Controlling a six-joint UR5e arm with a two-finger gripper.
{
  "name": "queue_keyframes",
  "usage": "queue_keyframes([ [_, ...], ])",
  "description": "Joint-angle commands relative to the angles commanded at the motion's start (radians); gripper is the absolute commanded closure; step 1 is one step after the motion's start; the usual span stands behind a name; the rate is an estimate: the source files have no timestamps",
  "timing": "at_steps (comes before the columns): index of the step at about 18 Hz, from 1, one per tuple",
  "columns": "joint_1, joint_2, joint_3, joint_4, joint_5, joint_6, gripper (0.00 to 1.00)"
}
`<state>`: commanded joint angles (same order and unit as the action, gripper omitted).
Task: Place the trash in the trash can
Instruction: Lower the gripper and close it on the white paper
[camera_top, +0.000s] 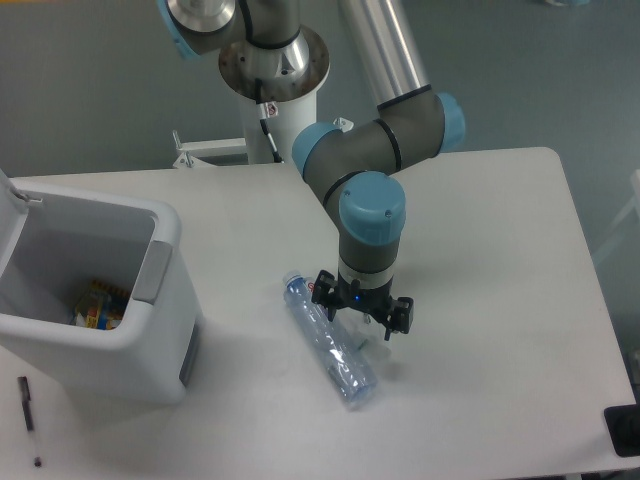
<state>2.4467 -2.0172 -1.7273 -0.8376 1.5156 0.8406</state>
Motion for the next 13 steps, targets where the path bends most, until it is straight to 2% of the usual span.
queue_keyframes([
  [1,0.0,-0.003,0.002,0.002,0.002,0.0,0.0],
  [4,0.0,-0.006,0.005,0.0,0.002,0.0,0.17],
  [10,0.0,-0.009,0.012,0.0,0.002,0.002,0.19],
  [13,0.0,-0.009,0.012,-0.003,0.002,0.002,0.47],
])
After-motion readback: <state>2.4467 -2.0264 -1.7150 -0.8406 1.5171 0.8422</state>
